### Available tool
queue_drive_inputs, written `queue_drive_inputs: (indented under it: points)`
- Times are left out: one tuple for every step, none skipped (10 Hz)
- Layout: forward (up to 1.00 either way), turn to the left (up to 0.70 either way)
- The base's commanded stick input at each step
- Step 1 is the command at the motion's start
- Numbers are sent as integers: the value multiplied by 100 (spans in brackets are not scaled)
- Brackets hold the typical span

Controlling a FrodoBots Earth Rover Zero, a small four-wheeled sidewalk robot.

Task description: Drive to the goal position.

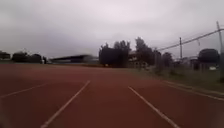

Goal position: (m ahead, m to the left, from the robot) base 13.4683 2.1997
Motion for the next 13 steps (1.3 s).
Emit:
queue_drive_inputs:
  points:
    - [70,0]
    - [70,0]
    - [70,0]
    - [70,0]
    - [70,0]
    - [70,0]
    - [70,0]
    - [70,0]
    - [70,0]
    - [70,0]
    - [70,0]
    - [70,0]
    - [70,0]
